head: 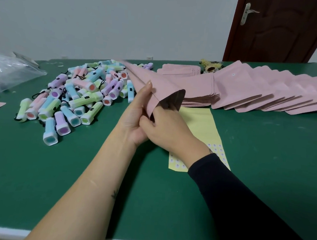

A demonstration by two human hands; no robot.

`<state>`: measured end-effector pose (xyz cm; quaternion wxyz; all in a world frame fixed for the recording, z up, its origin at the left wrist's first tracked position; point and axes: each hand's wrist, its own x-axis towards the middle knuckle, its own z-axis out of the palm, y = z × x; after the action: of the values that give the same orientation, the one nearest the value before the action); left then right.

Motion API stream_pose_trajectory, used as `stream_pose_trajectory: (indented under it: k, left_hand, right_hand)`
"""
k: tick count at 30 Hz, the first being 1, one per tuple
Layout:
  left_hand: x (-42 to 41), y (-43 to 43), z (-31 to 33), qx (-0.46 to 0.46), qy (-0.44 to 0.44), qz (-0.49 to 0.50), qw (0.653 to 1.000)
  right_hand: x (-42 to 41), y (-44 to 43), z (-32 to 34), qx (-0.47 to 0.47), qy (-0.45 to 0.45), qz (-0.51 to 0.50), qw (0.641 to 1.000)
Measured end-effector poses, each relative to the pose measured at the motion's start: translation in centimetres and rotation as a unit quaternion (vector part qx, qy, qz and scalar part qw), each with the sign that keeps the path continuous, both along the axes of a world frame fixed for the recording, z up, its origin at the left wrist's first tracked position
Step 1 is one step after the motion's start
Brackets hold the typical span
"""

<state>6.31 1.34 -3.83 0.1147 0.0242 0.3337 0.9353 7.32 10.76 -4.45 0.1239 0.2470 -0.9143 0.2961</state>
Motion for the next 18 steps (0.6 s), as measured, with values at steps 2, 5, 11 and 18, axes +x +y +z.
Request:
stream_pose_trajectory:
  k: [2,5,11,18]
  left_hand:
    - [0.0,-0.2,0.0,0.004,-0.007,-0.002,1.000]
    - [-0.1,-0.3,0.0,0.014,0.002,-0.026,1.000]
    - [-0.6,-1.4,0.2,0.056,0.006,0.040,0.998]
    - [-0.7,-7.3,1.0,0.227,-0.018,0.161,0.960]
  right_hand:
    - [0.0,0.0,0.0,0.020,0.005,0.003,1.000]
    - [-0.3,-0.2,-0.1,0.077,0.023,0.003,0.997]
    - [-0.2,-0.3,0.1,0.013,0.072,0.047,0.996]
    - [-2.8,-1.7,0.8,-0.145,-0.054,-0.057,0.986]
